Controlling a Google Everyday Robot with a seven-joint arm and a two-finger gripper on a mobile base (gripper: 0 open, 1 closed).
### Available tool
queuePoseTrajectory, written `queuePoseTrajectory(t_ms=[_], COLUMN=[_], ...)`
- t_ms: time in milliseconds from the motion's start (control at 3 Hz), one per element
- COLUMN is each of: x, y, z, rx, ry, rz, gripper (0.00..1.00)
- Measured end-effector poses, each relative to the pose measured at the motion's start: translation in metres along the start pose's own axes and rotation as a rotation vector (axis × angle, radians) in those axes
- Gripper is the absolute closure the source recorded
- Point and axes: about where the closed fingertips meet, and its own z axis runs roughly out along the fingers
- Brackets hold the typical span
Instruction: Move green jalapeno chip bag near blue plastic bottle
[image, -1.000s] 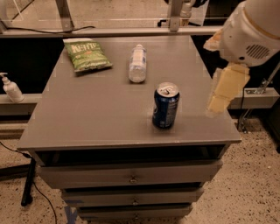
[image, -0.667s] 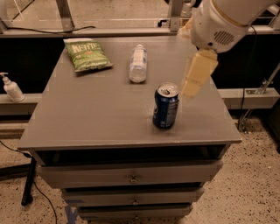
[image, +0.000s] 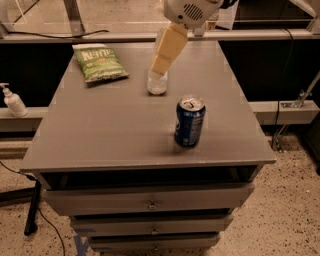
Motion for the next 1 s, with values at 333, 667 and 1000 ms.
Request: queuePoseTrajectory(t_ms=[333,667,1000], x=[0.0,-0.005,-0.021], y=[0.0,-0.01,-0.038], z=[0.0,0.012,0.054], rx=[0.0,0.001,0.013], ry=[0.0,-0.038,-0.113], rz=[0.0,-0.021,-0.059], gripper=[0.0,0.0,0.0])
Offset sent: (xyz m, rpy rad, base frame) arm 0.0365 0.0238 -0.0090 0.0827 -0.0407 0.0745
